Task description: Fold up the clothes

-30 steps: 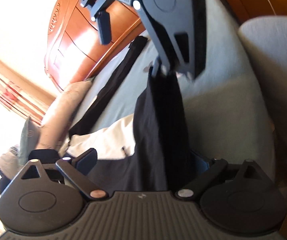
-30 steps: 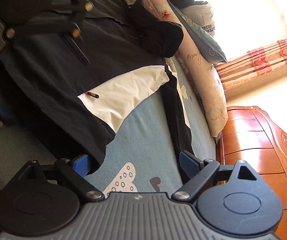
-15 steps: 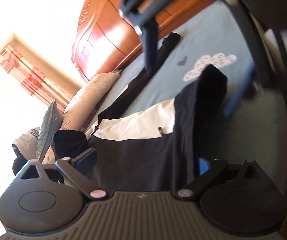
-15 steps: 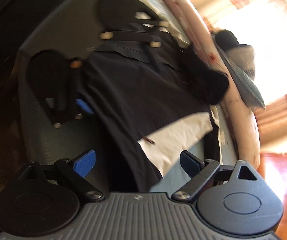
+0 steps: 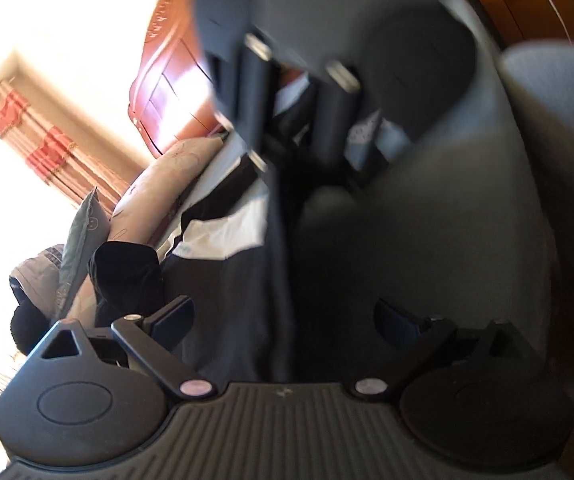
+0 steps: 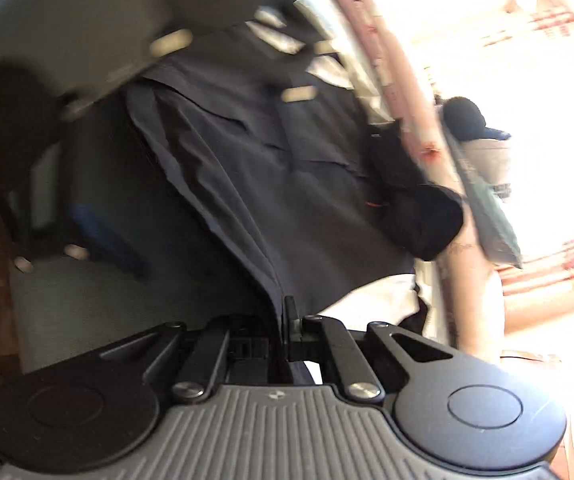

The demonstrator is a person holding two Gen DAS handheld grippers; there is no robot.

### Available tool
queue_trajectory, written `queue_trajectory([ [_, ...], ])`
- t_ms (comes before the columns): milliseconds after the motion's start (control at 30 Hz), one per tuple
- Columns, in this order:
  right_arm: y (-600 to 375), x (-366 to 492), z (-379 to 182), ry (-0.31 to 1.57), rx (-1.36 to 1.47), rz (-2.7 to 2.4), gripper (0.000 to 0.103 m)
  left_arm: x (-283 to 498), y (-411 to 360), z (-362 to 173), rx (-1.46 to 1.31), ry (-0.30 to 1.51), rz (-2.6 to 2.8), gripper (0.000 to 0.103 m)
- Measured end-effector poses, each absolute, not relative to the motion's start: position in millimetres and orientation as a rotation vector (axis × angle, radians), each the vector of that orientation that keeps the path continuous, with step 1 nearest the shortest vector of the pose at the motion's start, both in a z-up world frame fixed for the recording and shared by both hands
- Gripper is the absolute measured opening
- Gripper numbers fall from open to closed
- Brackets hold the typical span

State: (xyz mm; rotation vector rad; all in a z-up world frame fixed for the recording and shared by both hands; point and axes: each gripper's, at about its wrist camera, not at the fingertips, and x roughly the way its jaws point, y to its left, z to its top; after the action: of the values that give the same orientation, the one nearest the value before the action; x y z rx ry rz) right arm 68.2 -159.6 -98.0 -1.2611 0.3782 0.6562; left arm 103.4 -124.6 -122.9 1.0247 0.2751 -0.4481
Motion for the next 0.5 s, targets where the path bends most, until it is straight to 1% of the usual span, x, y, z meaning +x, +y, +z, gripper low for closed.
queue_trajectory([
  [33,-160,69,-94,0.373,-1.249,0.647,0.006,102,-123,-128,1.064,0.278,-0.417,0.077],
  [100,-160,70,-87,0.361,-1.231,0.640,0.006,104,-112,-134,1.123,0.293,-0.333,0.063],
  [300,-165,75,-79,0.359,-1.211,0.627,0.006,109,-50,-154,1.288,0.414,-0.165,0.063],
  [333,-167,76,-78,0.363,-1.209,0.626,0.006,109,-38,-155,1.296,0.434,-0.148,0.060],
  [433,-168,76,-77,0.373,-1.203,0.620,0.006,107,-8,-156,1.328,0.473,-0.100,0.065],
  [500,-168,77,-82,0.383,-1.197,0.617,0.006,107,6,-159,1.382,0.486,-0.081,0.065],
])
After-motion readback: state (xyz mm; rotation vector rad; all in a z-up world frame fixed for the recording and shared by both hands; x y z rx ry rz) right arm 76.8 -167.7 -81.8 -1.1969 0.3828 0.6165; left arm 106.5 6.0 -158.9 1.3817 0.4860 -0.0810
